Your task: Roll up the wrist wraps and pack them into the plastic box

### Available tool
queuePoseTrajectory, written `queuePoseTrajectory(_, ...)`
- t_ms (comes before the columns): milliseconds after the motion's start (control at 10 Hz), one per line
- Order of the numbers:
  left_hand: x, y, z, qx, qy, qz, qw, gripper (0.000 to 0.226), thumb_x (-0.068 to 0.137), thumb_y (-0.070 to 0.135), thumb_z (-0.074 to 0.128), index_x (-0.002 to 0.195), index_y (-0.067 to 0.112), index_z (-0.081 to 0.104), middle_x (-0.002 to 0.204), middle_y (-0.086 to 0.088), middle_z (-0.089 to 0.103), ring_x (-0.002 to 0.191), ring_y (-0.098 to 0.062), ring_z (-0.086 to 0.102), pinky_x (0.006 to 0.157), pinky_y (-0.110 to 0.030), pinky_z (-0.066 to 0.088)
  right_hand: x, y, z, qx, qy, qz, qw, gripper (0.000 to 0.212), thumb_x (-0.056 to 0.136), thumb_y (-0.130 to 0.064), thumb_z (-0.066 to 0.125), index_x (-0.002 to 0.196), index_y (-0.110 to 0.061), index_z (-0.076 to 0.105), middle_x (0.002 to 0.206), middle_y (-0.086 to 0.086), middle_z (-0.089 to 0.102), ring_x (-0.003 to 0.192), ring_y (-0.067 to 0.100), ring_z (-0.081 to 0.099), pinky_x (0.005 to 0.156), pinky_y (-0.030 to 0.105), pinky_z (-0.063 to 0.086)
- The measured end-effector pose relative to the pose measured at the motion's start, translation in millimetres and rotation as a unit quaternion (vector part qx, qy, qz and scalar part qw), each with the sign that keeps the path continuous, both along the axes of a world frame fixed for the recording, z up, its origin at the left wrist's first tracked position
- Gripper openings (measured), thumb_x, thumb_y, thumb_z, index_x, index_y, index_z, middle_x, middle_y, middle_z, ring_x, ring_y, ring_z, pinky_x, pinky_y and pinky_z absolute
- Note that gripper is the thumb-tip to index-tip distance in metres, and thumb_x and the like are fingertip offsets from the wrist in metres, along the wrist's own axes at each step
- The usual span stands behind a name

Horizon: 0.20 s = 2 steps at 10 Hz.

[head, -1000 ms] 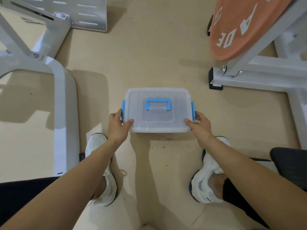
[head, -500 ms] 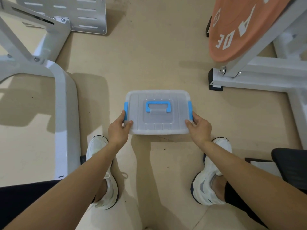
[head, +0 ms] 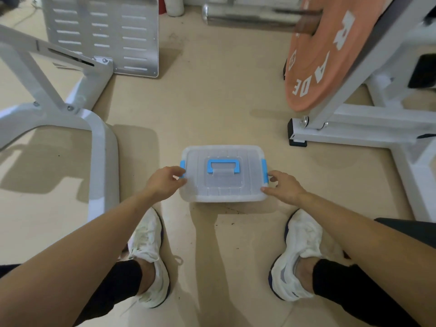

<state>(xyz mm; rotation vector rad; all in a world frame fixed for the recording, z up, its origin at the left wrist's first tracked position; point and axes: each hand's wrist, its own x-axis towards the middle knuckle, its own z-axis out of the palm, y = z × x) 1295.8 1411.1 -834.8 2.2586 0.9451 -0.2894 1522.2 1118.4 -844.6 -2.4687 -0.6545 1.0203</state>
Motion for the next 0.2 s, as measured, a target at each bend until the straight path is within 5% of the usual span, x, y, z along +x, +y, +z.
queuePoseTrajectory(200, 20, 8, 73, 0.051, 0.000, -0.151, 0.987, 0.027, 0.096, 0.032, 0.066, 0.121, 0.024, 0.073, 0.105, 0.011, 0.073, 0.096, -0.013, 0.069, 0.092, -0.028, 0.049, 8, 24, 69, -0.060, -0.013, 0.130, 0.990, 0.057, 0.090, -0.038, 0.073, 0.139, -0.016, 0.055, 0.131, 0.006, 0.063, 0.117, 0.023, 0.060, 0.101, 0.032, 0.047)
